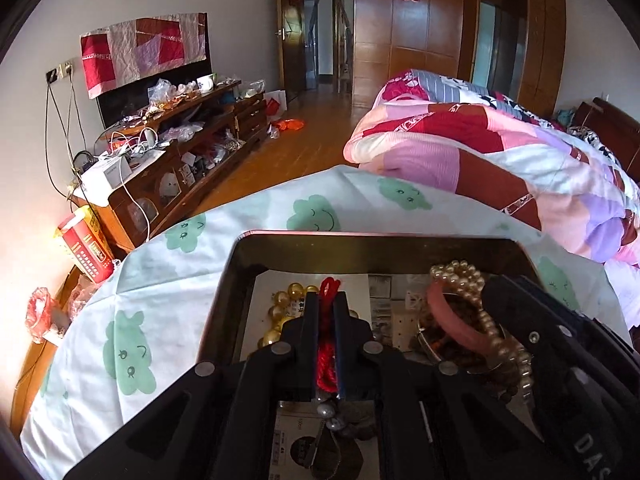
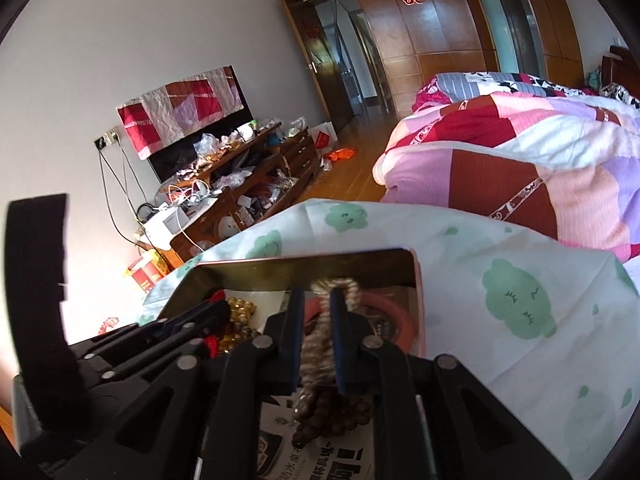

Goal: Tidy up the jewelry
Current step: 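Open the right gripper to drop the pearls into the tin while the left drops the ribbon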

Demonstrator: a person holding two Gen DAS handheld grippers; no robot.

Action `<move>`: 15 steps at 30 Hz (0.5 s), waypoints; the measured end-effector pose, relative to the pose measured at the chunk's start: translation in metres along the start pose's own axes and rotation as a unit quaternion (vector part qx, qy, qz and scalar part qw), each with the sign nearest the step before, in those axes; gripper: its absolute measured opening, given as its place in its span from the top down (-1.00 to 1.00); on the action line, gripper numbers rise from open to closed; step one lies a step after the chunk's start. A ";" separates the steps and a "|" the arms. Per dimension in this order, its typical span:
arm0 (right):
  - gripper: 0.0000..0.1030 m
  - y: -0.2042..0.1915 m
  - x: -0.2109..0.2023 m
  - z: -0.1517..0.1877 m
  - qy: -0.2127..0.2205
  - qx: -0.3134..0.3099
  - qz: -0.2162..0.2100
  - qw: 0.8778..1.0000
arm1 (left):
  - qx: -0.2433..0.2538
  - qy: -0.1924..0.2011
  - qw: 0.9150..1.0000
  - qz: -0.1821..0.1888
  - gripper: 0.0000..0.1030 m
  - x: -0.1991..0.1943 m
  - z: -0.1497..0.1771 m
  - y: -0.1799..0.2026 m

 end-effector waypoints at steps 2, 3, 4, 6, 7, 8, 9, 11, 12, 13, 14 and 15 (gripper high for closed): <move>0.23 0.004 -0.002 -0.001 -0.002 0.013 0.002 1.000 | -0.008 -0.012 1.000 -0.005 0.48 -0.001 -0.001 -0.002; -0.07 0.009 -0.007 -0.003 0.002 0.027 0.002 1.000 | -0.009 -0.016 1.000 -0.008 0.07 -0.002 -0.001 -0.002; -0.26 0.010 -0.008 -0.005 0.008 0.036 -0.001 0.999 | -0.007 -0.019 1.000 -0.013 -0.38 -0.004 -0.002 0.000; -0.60 0.015 -0.026 -0.013 0.043 0.063 -0.014 0.997 | 0.002 -0.002 0.999 -0.032 -0.56 -0.015 -0.003 0.003; -0.60 0.014 -0.030 -0.016 0.052 0.063 -0.016 0.997 | 0.009 0.006 0.999 -0.036 -0.56 -0.020 -0.004 0.004; -0.60 0.012 -0.037 -0.019 0.063 0.057 -0.015 0.996 | 0.016 0.009 0.999 -0.041 -0.56 -0.024 -0.005 0.006; -0.60 0.011 -0.047 -0.021 0.073 0.042 -0.001 0.996 | 0.018 0.008 0.999 -0.046 -0.56 -0.027 -0.004 0.006; -0.60 0.008 -0.058 -0.022 0.087 0.025 0.029 0.995 | 0.018 0.007 0.998 -0.053 -0.56 -0.033 -0.002 0.006; -0.60 0.009 -0.064 -0.020 0.092 0.021 0.038 0.995 | 0.016 0.008 0.998 -0.054 -0.56 -0.036 0.000 0.006; -0.60 0.009 -0.069 -0.018 0.092 0.018 0.045 0.995 | 0.015 0.007 0.998 -0.055 -0.56 -0.040 0.003 0.006; -0.60 0.010 -0.071 -0.017 0.092 0.016 0.050 0.994 | 0.013 0.007 0.998 -0.056 -0.56 -0.045 0.007 0.006; -0.60 0.011 -0.077 -0.015 0.096 0.014 0.062 0.993 | 0.011 0.008 0.998 -0.056 -0.56 -0.049 0.010 0.006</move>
Point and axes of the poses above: each gripper's, at about its wrist camera, not at the fingertips, and x roughly the way its jaws point, y to its right, z to its underside, the point moved 3 cm from there along x, roughly the way its jaws point, and after that the axes turned 12 degrees about y, right-handed, at the moved point
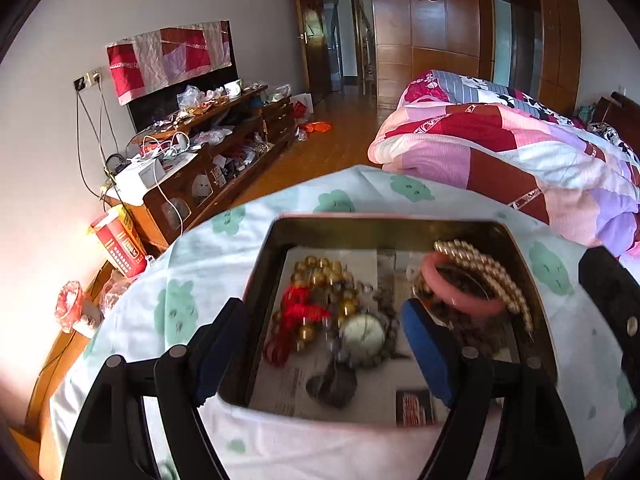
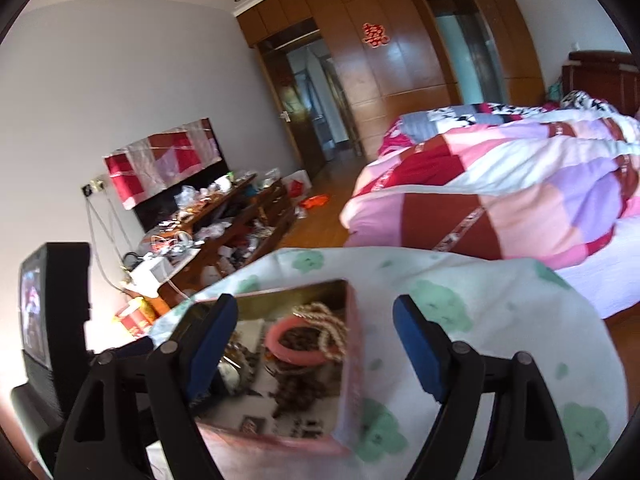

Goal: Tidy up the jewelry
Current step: 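Open the right gripper to drop the pearls into the tin while the left drops the ribbon, then move the right gripper to the green jade bangle while the left moves to the silver ring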

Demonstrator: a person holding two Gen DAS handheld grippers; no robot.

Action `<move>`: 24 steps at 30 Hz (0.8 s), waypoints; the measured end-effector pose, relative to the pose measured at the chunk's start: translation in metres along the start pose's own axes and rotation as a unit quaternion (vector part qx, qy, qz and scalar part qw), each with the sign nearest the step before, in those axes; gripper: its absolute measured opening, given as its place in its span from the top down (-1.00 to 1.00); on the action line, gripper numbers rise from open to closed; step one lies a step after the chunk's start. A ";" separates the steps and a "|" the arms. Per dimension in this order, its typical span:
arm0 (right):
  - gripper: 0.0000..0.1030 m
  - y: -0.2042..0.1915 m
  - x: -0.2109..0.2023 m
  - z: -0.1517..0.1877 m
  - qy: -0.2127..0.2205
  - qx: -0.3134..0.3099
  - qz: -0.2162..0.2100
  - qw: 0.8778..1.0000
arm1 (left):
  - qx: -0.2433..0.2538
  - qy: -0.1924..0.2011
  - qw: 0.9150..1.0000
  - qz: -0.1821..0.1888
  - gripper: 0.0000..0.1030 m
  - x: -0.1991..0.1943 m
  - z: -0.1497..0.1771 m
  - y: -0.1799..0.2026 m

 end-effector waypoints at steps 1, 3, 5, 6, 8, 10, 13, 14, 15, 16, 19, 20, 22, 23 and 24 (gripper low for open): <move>-0.60 0.002 -0.003 0.000 0.003 -0.001 0.008 1.000 | -0.003 0.001 1.000 -0.001 -0.56 -0.006 0.004 -0.001; -0.60 0.005 -0.012 0.001 0.005 -0.001 0.020 1.000 | -0.010 0.005 1.000 0.002 -0.56 -0.017 0.012 -0.004; -0.60 0.006 -0.018 0.004 0.006 -0.005 0.029 1.000 | -0.012 0.008 1.000 0.002 -0.56 -0.028 0.022 -0.006; -0.60 0.006 -0.022 0.006 0.006 -0.008 0.034 0.999 | -0.013 0.009 1.000 -0.002 -0.56 -0.033 0.026 -0.008; -0.60 0.005 -0.025 0.008 0.007 -0.015 0.039 0.999 | -0.020 0.011 1.000 -0.004 -0.56 -0.043 0.034 -0.014; -0.60 0.001 -0.029 0.009 0.005 -0.021 0.033 0.999 | -0.026 0.012 1.000 -0.008 -0.56 -0.050 0.041 -0.018; -0.60 -0.004 -0.036 0.014 0.003 -0.029 0.026 0.999 | -0.033 0.021 0.999 -0.016 -0.56 -0.063 0.050 -0.025; -0.60 -0.005 -0.038 0.015 0.003 -0.031 0.026 0.999 | -0.035 0.029 0.999 -0.018 -0.56 -0.068 0.053 -0.028; -0.60 -0.007 -0.041 0.016 0.004 -0.032 0.025 0.999 | -0.036 0.033 0.999 -0.018 -0.56 -0.071 0.055 -0.029; -0.60 -0.008 -0.043 0.018 0.005 -0.034 0.023 0.999 | -0.036 0.037 0.998 -0.020 -0.56 -0.075 0.058 -0.030; -0.60 -0.014 -0.050 0.024 0.004 -0.044 0.019 0.999 | -0.032 0.045 0.998 -0.029 -0.56 -0.081 0.062 -0.033; -0.60 -0.016 -0.052 0.026 0.003 -0.048 0.017 0.999 | -0.035 0.045 0.998 -0.031 -0.56 -0.083 0.064 -0.035; -0.60 -0.020 -0.057 0.032 0.000 -0.057 0.012 0.998 | -0.041 0.053 0.997 -0.029 -0.56 -0.088 0.064 -0.038; -0.60 -0.021 -0.058 0.034 -0.004 -0.060 0.010 0.998 | -0.041 0.057 0.997 -0.032 -0.56 -0.091 0.065 -0.039; -0.60 -0.022 -0.059 0.034 -0.003 -0.062 0.007 0.998 | -0.038 0.055 0.997 -0.035 -0.56 -0.092 0.066 -0.040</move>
Point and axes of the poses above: each gripper's, at about its wrist camera, not at the fingertips, and x roughly the way its jaws point, y to its right, z to its underside, the point moved 3 cm from there along x, roughly the way its jaws point, and after that the axes turned 12 degrees about y, right-handed, at the moved point
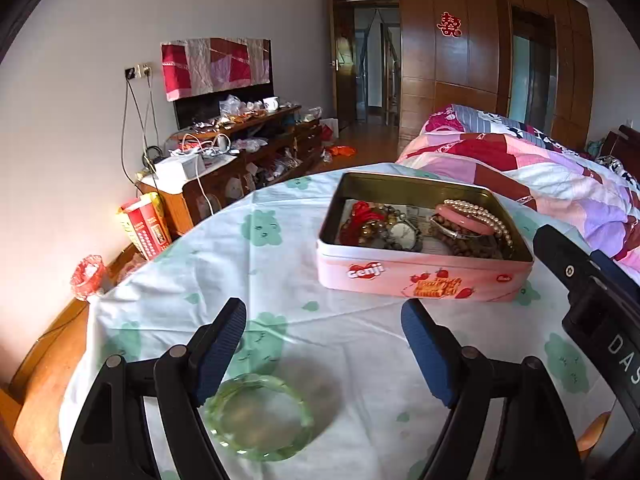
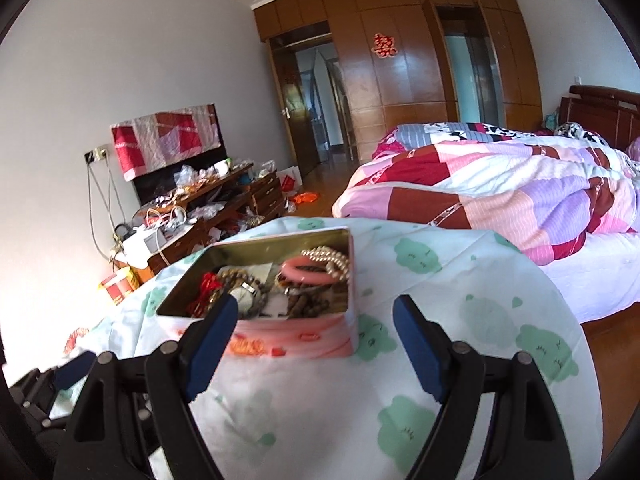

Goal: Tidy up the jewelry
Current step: 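Move the right gripper to the green jade bangle while the left moves to the silver ring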

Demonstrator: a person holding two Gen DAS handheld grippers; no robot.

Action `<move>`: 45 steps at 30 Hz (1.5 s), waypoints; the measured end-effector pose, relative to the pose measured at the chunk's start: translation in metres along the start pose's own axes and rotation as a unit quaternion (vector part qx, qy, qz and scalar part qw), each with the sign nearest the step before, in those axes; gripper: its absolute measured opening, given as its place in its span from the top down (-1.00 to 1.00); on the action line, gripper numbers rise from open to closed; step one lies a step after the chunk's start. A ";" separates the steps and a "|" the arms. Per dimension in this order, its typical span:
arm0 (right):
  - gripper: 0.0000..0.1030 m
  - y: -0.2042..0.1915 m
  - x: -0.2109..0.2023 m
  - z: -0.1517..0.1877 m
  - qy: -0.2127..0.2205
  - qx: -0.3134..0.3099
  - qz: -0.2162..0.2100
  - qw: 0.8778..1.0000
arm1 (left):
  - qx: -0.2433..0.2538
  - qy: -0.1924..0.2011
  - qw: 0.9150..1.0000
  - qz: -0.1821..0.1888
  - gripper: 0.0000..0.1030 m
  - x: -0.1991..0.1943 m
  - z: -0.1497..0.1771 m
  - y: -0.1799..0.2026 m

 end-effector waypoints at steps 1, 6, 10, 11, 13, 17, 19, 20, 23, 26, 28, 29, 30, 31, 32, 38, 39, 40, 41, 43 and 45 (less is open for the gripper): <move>-0.60 -0.002 -0.002 0.000 0.003 -0.004 -0.002 1.000 | 0.001 -0.002 1.000 0.000 -0.56 -0.001 0.001 -0.001; -0.60 -0.010 -0.008 0.002 0.001 -0.017 -0.007 1.000 | -0.008 -0.003 1.000 0.000 -0.56 -0.010 0.008 -0.008; -0.60 -0.017 -0.014 0.004 0.002 -0.025 -0.017 1.000 | -0.001 0.007 1.000 -0.011 -0.56 -0.021 0.011 -0.014; -0.60 -0.019 -0.015 0.005 0.000 -0.027 -0.021 0.999 | 0.004 0.002 1.000 -0.015 -0.56 -0.021 0.013 -0.016; -0.60 -0.023 -0.017 0.006 -0.002 -0.032 -0.028 0.999 | 0.002 -0.006 1.000 -0.018 -0.56 -0.023 0.016 -0.022; -0.60 -0.028 -0.020 0.008 -0.007 -0.033 -0.038 0.999 | -0.004 -0.008 1.000 -0.030 -0.56 -0.031 0.020 -0.040; -0.60 -0.031 -0.020 0.010 -0.016 -0.028 -0.045 0.998 | -0.009 -0.010 0.999 -0.036 -0.56 -0.034 0.023 -0.048; -0.60 -0.032 -0.021 0.011 -0.017 -0.026 -0.047 0.998 | -0.012 -0.011 0.999 -0.037 -0.56 -0.035 0.024 -0.053; -0.60 -0.036 -0.022 0.015 -0.032 -0.014 -0.063 0.997 | -0.011 -0.008 0.999 -0.046 -0.56 -0.039 0.028 -0.067; -0.60 -0.041 -0.023 0.018 -0.046 -0.013 -0.078 0.996 | -0.018 -0.013 0.998 -0.064 -0.56 -0.042 0.033 -0.091; -0.60 -0.047 -0.023 0.022 -0.057 -0.016 -0.094 0.994 | -0.026 -0.015 0.997 -0.075 -0.56 -0.043 0.036 -0.106; -0.60 -0.051 -0.022 0.025 -0.065 -0.018 -0.101 0.993 | -0.027 -0.017 0.996 -0.086 -0.56 -0.043 0.038 -0.114; -0.60 -0.055 -0.021 0.027 -0.074 -0.020 -0.109 0.991 | -0.026 -0.019 0.995 -0.094 -0.55 -0.043 0.040 -0.119; -0.60 -0.059 -0.020 0.029 -0.079 -0.022 -0.114 0.990 | -0.023 -0.020 0.995 -0.099 -0.55 -0.043 0.041 -0.123; -0.60 -0.064 -0.019 0.030 -0.085 -0.026 -0.123 0.988 | -0.019 -0.023 0.994 -0.103 -0.55 -0.043 0.043 -0.128; -0.59 -0.109 0.001 0.062 -0.192 -0.054 -0.212 0.957 | -0.025 -0.034 0.993 -0.106 -0.56 -0.043 0.048 -0.142; -0.59 -0.116 0.003 0.067 -0.205 -0.065 -0.218 0.952 | -0.029 -0.035 0.993 -0.105 -0.56 -0.044 0.048 -0.144; -0.59 -0.126 0.005 0.070 -0.215 -0.077 -0.232 0.946 | -0.030 -0.035 0.993 -0.104 -0.56 -0.044 0.049 -0.146; -0.59 -0.131 0.006 0.072 -0.219 -0.080 -0.239 0.943 | -0.031 -0.033 0.994 -0.104 -0.56 -0.046 0.048 -0.148; -0.59 -0.145 0.009 0.077 -0.231 -0.093 -0.254 0.935 | -0.033 -0.029 0.994 -0.104 -0.56 -0.048 0.045 -0.152; -0.60 -0.160 0.014 0.084 -0.244 -0.117 -0.260 0.927 | -0.039 -0.028 0.994 -0.103 -0.53 -0.049 0.043 -0.158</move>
Point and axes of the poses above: each gripper's, at about its wrist camera, not at the fingertips, and x roughly the way its jaws point, y to its right, z to its underside, the point moved 3 cm from there along x, roughly the way its jaws point, and after that the axes turned 12 degrees about y, right-handed, at the moved point
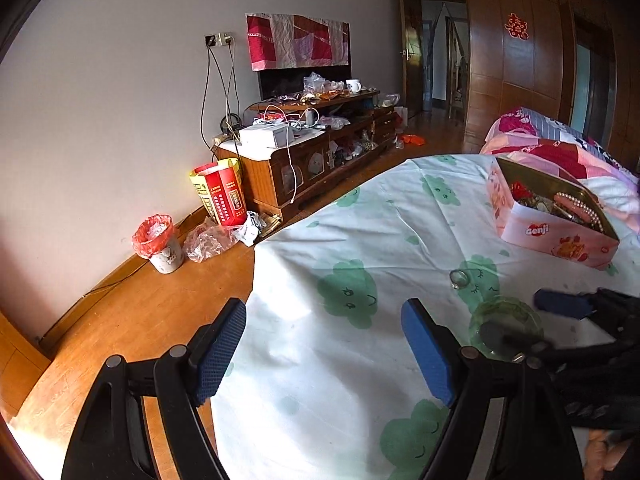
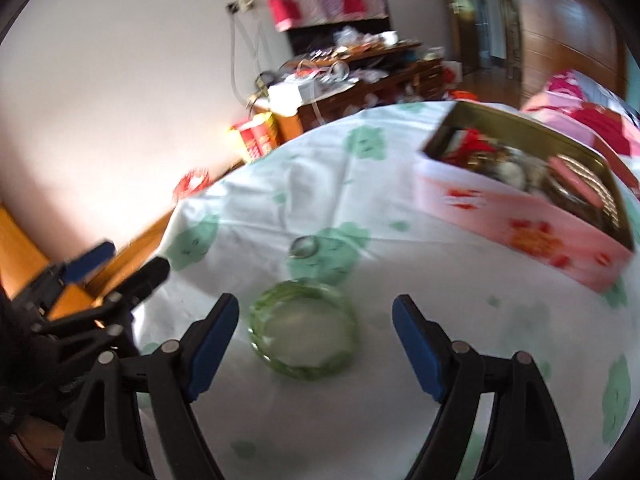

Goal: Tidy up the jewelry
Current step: 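Move the right gripper to the green jade bangle while the left moves to the silver ring, then grasp the green jade bangle with the right gripper while the left grasps the silver ring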

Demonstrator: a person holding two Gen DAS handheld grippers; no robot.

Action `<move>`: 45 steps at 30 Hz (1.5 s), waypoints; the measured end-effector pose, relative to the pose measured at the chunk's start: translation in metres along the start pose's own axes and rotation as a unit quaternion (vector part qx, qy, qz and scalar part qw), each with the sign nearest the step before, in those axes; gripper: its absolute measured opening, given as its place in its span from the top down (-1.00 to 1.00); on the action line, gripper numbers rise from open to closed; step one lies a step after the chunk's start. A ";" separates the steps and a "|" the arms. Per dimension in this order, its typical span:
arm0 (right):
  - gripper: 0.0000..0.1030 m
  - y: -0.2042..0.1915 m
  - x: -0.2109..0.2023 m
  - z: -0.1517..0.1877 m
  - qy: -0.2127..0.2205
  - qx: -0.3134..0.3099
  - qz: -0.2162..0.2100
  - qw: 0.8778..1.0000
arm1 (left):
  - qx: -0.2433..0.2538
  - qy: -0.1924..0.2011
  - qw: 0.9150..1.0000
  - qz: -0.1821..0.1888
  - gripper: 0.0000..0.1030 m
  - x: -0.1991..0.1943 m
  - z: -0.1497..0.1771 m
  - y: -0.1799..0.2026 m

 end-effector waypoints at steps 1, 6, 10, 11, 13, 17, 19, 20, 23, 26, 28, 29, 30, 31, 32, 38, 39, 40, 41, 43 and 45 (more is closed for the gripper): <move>-0.60 -0.003 0.006 0.001 -0.012 -0.010 0.003 1.000 | 0.000 -0.001 1.000 -0.003 -0.53 0.001 -0.001 -0.003; -0.47 -0.019 0.020 0.008 -0.049 -0.061 0.004 0.997 | -0.027 -0.020 0.999 0.023 -0.53 0.008 0.000 -0.005; 0.50 -0.008 0.015 0.007 -0.041 -0.073 0.035 0.996 | -0.025 -0.027 0.998 0.050 -0.53 0.011 0.001 0.009; 0.60 -0.003 0.014 0.007 -0.039 -0.074 0.039 0.996 | -0.022 -0.029 0.998 0.059 -0.53 0.013 0.000 0.015; 0.60 0.014 0.008 0.006 -0.029 -0.036 0.037 0.998 | -0.017 -0.033 0.996 0.077 -0.53 0.017 -0.001 0.025; 0.60 0.038 -0.009 -0.001 0.015 0.015 0.041 0.999 | 0.006 -0.054 0.991 0.118 -0.52 0.029 -0.002 0.051; 0.60 0.046 -0.018 -0.002 0.037 0.037 0.028 0.998 | 0.022 -0.057 0.990 0.127 -0.50 0.038 -0.004 0.065; 0.60 0.048 -0.023 -0.003 0.046 0.047 0.022 0.998 | 0.027 -0.060 0.990 0.129 -0.48 0.042 -0.005 0.069; 0.60 0.057 -0.032 -0.004 0.071 0.072 0.026 0.995 | 0.023 -0.087 0.983 0.159 -0.28 0.057 -0.007 0.082; 0.60 0.059 -0.031 -0.006 0.081 0.081 0.033 0.993 | 0.014 -0.114 0.979 0.169 -0.03 0.070 -0.009 0.089; 0.60 0.061 -0.029 -0.008 0.081 0.088 0.030 0.992 | 0.008 -0.119 0.978 0.169 0.07 0.076 -0.011 0.092; 0.60 0.061 -0.027 -0.007 0.079 0.092 0.027 0.992 | 0.010 -0.122 0.979 0.163 0.13 0.079 -0.011 0.093; 0.60 0.063 -0.027 -0.007 0.078 0.095 0.025 0.992 | 0.014 -0.123 0.979 0.160 0.26 0.081 -0.011 0.094; 0.60 0.063 -0.029 -0.004 0.078 0.098 0.024 0.992 | 0.021 -0.122 0.980 0.155 0.33 0.082 -0.011 0.096; 0.60 0.065 -0.029 -0.004 0.077 0.102 0.023 0.992 | 0.030 -0.121 0.981 0.148 0.39 0.081 -0.011 0.097; 0.60 0.072 -0.026 0.000 0.069 0.124 0.014 0.990 | 0.047 -0.118 0.980 0.152 0.63 0.078 -0.010 0.098; 0.60 0.073 -0.026 0.000 0.069 0.127 0.013 0.989 | 0.049 -0.118 0.979 0.156 0.63 0.077 -0.010 0.099; 0.60 0.075 -0.026 0.000 0.069 0.129 0.012 0.989 | 0.052 -0.118 0.979 0.155 0.62 0.077 -0.010 0.100; 0.60 0.075 -0.026 0.000 0.069 0.131 0.011 0.989 | 0.055 -0.117 0.980 0.153 0.62 0.078 -0.010 0.101; 0.60 0.076 -0.025 0.000 0.068 0.132 0.010 0.989 | 0.054 -0.117 0.980 0.154 0.62 0.078 -0.010 0.102; 0.60 0.076 -0.025 0.000 0.070 0.133 0.010 0.989 | 0.050 -0.118 0.979 0.156 0.62 0.077 -0.009 0.102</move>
Point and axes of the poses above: each gripper's, at about its wrist camera, not at the fingertips, and x roughly the way its jaws point, y to its right, z to its underside, the point moved 3 cm from there along x, roughly the way its jaws point, and after that the axes turned 12 degrees about y, right-handed, at the moved point
